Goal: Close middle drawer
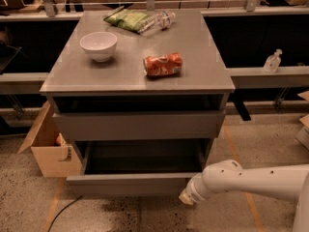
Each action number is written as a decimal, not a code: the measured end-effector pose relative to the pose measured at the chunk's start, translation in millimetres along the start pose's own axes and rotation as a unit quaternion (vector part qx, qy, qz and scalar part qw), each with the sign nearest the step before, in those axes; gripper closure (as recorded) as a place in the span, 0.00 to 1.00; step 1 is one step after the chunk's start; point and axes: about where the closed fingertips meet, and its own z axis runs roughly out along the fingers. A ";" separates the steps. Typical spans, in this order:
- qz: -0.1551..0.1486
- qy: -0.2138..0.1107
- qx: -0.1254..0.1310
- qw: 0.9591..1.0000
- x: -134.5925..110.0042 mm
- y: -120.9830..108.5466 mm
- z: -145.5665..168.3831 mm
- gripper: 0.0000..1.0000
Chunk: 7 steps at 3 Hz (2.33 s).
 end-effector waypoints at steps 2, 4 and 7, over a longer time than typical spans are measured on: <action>-0.020 0.004 0.026 0.999 -9.7 -16.3 0.1 1.00; -0.068 0.007 0.088 0.994 -29.2 -60.7 -0.3 1.00; -0.111 -0.007 0.166 0.980 -63.0 -132.5 -13.0 1.00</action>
Offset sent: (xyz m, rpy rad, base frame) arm 0.0582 -0.0063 0.0075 -0.1305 -0.1505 0.0494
